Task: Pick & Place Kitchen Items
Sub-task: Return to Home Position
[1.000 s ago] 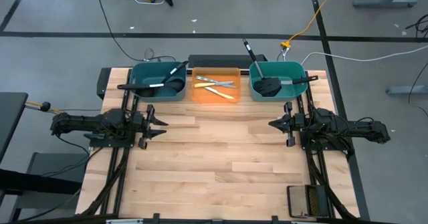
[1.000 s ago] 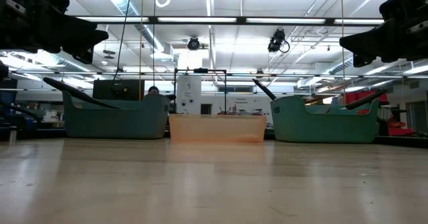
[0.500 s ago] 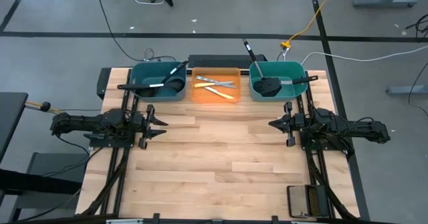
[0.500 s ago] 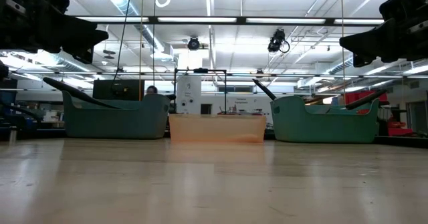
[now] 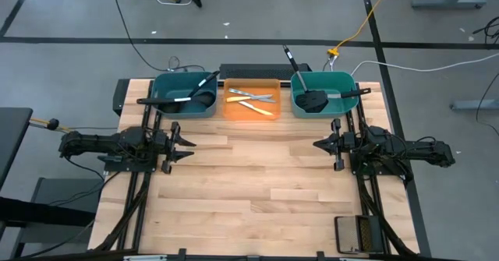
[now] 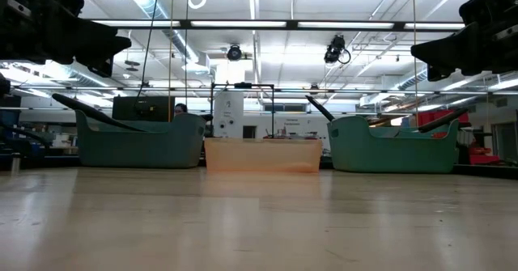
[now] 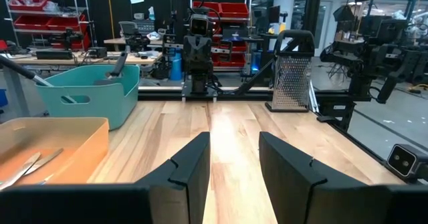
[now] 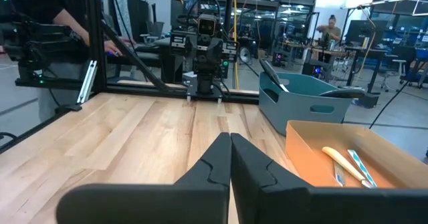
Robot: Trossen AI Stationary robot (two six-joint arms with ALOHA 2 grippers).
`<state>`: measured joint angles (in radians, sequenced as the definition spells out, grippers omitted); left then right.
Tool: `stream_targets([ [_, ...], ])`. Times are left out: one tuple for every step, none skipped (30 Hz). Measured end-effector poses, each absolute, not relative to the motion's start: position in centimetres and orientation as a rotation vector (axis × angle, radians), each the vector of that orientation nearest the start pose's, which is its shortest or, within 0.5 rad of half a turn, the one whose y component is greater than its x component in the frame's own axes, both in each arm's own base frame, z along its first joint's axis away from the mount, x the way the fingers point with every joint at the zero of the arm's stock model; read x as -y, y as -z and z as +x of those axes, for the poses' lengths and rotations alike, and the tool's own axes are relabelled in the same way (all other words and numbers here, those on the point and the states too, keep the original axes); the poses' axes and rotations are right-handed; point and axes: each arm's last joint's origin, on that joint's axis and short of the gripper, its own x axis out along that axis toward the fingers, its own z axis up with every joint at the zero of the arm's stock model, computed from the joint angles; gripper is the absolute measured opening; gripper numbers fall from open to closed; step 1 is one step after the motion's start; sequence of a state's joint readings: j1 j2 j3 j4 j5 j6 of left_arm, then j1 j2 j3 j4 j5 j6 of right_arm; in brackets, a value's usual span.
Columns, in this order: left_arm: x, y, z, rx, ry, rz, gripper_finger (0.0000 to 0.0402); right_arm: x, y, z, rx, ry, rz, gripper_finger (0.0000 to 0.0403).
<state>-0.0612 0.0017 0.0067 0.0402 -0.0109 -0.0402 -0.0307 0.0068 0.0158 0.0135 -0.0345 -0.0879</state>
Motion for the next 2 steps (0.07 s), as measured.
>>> stream_targets([
  [0.56,-16.95,9.71,0.044,0.051,-0.043,0.0134,0.20,-16.97,9.71,0.023,-0.003,-0.089,0.0007],
  [0.56,-16.95,9.71,0.044,0.051,-0.047,0.0134,0.20,-16.97,9.71,0.023,-0.003,-0.089,0.0007],
])
